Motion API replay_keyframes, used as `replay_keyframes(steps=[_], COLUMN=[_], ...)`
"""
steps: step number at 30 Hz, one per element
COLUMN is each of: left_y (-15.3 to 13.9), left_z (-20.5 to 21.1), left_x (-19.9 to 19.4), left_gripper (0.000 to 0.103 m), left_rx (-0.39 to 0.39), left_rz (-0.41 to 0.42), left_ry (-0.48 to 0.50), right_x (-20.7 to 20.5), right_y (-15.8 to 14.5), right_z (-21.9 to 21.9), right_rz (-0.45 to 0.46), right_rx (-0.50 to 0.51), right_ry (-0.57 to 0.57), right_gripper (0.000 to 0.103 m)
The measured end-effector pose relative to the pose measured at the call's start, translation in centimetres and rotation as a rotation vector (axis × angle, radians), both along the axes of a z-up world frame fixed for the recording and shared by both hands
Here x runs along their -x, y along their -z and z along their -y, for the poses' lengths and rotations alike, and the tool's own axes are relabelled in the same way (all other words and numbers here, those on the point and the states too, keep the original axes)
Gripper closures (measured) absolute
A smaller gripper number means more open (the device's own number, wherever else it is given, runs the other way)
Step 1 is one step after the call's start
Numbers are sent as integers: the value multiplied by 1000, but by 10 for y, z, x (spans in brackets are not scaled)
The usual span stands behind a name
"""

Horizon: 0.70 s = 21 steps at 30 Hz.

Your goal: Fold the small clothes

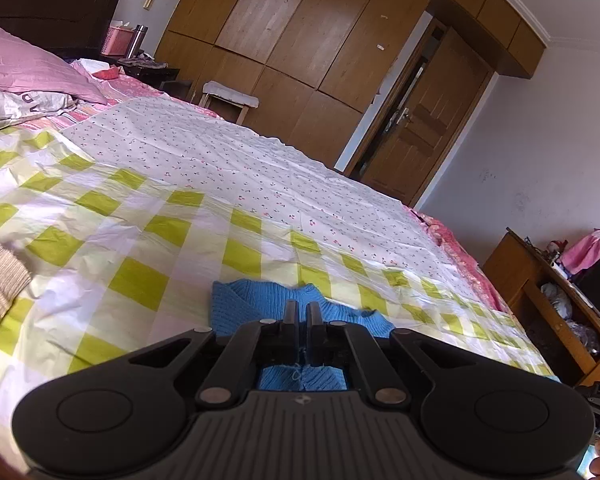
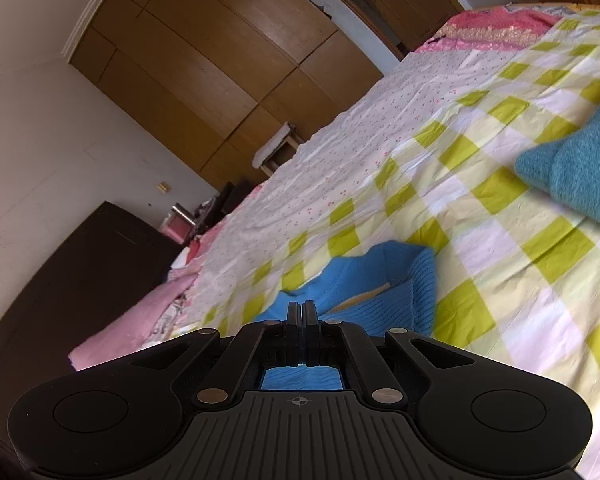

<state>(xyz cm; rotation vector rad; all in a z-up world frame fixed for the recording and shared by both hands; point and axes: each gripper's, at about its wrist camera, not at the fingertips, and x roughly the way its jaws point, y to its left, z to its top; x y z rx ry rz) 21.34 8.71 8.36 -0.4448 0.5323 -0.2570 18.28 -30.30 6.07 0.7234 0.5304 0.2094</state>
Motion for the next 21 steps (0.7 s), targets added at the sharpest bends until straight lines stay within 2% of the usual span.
replay_keyframes(steps=[2,3,5,7,10,14,16,19,21], left_y=[5,8,18,27,34,35,34,35,37], left_z=[5,8,11,10,5,-4,-8,-13,-15], left_x=[-8,-9,-5,3,16,28,33,36,37], left_gripper=[94,94,94,94,93,92,91,86,79], left_rx=[-3,-20,-57,-78,-124,-136,-143,-153,-174], left_rz=[-17,-21,-43,-68,-83,-103,-104,-115,-116], left_ry=[19,29,49,49,47,42,42,52,54], right_x=[-7,-5,2,10,19,18,16,15,12], right_y=[4,8,20,34,53,68,72,70,73], right_z=[-4,-8,-19,-26,-32,-43,-49,-57,-64], right_rz=[-31,-41,-77,-112,-162,-209,-222,-209,-226], right_rx=[57,99,229,301,342,410,412,416,472], right_ry=[-49,-64,-103,-129,-173,-207,-230,-259,-264], right_gripper=[101,97,96,96,96,82,80,76,75])
